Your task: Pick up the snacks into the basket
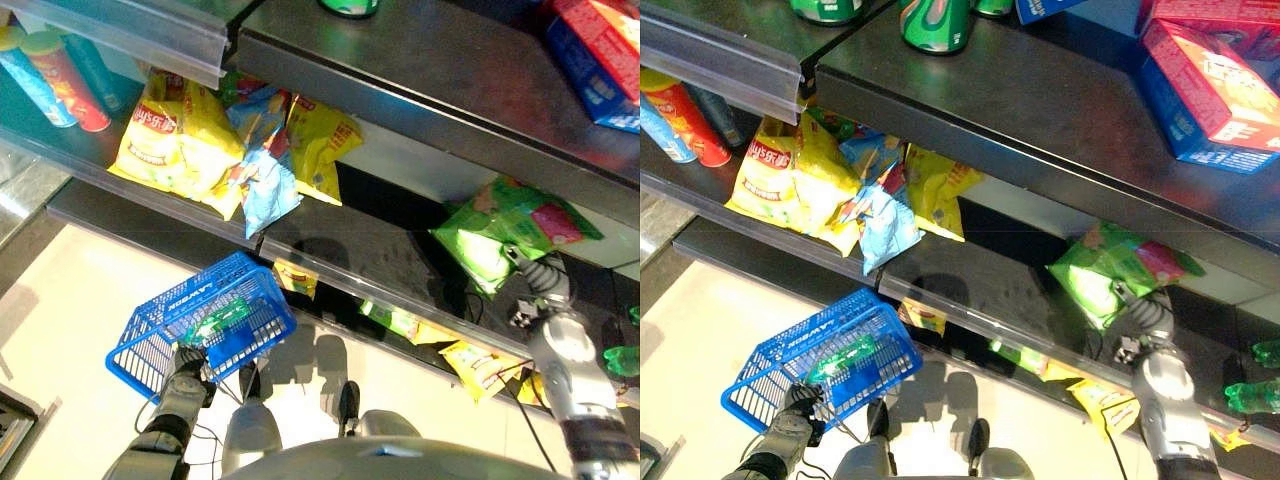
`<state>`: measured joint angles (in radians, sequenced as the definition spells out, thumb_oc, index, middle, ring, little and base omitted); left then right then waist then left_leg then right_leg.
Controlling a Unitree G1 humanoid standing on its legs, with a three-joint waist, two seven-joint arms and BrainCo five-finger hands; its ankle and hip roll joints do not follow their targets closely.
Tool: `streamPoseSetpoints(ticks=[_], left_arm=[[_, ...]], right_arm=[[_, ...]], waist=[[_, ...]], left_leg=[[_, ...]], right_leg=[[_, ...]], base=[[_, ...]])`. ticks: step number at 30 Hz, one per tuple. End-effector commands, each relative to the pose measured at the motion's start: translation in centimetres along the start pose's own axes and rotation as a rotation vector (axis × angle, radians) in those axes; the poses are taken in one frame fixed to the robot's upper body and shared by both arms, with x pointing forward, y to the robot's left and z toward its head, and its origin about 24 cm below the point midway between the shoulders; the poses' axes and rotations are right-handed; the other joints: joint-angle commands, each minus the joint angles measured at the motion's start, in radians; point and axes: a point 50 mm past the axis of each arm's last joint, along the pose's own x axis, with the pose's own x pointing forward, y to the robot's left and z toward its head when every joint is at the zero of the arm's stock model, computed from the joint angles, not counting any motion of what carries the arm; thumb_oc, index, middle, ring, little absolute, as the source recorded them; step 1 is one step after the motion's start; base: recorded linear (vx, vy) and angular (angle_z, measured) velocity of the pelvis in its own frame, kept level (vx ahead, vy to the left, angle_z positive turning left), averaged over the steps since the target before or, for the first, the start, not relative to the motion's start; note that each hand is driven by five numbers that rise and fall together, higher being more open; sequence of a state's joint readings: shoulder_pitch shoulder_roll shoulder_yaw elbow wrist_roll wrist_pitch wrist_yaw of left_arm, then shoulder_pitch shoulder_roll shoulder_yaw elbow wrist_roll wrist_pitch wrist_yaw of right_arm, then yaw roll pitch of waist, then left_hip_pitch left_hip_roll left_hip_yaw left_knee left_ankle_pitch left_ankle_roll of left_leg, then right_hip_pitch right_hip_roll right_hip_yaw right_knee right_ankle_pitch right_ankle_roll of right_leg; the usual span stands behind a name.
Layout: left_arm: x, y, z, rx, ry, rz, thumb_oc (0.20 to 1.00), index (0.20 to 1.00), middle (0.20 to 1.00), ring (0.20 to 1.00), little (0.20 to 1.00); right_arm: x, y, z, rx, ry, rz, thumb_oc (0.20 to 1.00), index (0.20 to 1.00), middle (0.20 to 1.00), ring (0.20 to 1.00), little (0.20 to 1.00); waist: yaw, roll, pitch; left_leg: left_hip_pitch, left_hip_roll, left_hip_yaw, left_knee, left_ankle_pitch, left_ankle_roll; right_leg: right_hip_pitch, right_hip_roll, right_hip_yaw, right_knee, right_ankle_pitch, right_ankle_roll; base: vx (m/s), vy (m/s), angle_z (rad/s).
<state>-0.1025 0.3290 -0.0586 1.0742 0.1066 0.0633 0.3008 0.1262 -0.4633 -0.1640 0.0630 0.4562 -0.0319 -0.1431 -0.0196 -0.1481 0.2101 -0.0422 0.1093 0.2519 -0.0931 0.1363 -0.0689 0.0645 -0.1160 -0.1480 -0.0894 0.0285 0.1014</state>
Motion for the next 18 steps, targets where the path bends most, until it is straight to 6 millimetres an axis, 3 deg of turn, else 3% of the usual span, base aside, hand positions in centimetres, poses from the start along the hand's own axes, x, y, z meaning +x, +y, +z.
streamPoseSetpoints(ticks=[1,11,18], left_arm=[[-1.1,-1.8,-3.6,0.137,0.083,-0.086,0.2,0.2,0.2,0.2,0.2],[-1.3,-2.7,-3.5,0.141,0.082,-0.118,0.2,0.2,0.2,0.2,0.2],[-1.2,-2.6,-3.0,0.15,0.057,-0.128,0.2,0.2,0.2,0.2,0.2]], right_arm=[[0.9,-1.3,6.1,0.015,-0.271,0.011,0.2,0.2,0.2,0.2,0.2],[1.2,-1.2,6.4,0.03,-0.282,0.012,0.2,0.2,0.2,0.2,0.2],[-1.3,1.2,6.6,0.008,-0.305,0.251,0.2,0.2,0.2,0.2,0.2]], waist=[[0.012,0.028,-0.041],[-0.004,0.035,-0.055],[-0.021,0.035,-0.047]], left_leg=[[0.065,0.01,0.005,0.006,-0.103,-0.002],[0.077,0.009,0.03,0.006,-0.11,-0.003],[0.07,0.007,0.027,0.006,-0.107,-0.004]], right_leg=[[-0.1,-0.051,0.001,0.009,0.083,0.114],[-0.104,-0.051,0.013,0.009,0.089,0.119],[-0.107,-0.052,0.011,0.013,0.088,0.117]], base=[[0.03,-0.007,-0.2],[0.02,0.002,-0.11],[0.0,0.0,0.0]])
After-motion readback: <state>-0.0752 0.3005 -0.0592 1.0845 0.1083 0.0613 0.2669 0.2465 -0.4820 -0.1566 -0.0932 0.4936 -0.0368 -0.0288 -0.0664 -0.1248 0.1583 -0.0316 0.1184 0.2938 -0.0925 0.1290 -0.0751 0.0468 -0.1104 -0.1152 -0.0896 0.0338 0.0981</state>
